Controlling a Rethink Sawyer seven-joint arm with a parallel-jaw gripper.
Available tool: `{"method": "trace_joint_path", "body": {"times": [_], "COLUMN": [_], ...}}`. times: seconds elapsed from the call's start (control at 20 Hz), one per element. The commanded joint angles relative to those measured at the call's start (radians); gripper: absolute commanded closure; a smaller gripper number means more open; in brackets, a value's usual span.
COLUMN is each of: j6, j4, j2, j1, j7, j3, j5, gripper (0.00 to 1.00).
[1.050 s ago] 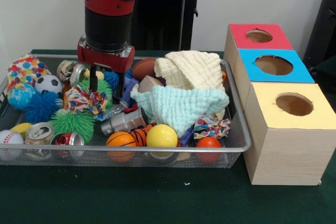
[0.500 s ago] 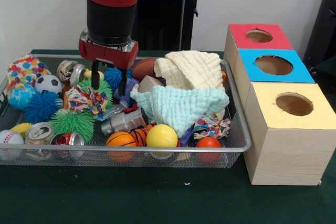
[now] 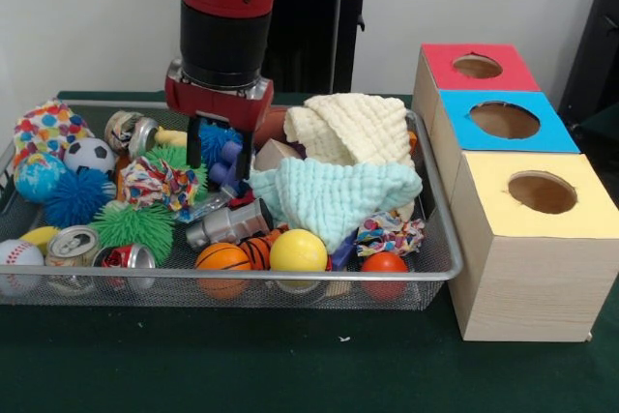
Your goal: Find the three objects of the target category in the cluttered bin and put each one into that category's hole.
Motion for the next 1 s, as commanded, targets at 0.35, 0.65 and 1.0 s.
{"method": "trace_joint_path", "body": {"times": [0.35, 0.65, 1.0], "j6": [0.026, 0.006, -0.029], "j4": [-0.032, -0.069, -0.093], "j2": [0.077, 0.098, 0.112], "j1": [0.024, 0.043, 0.052], "j7": [0.172, 0.123, 0.113], "j3": [0.009, -0.025, -0.055], "j5": [0.027, -0.036, -0.047], "gripper": [0.0, 0.0, 0.0]}}
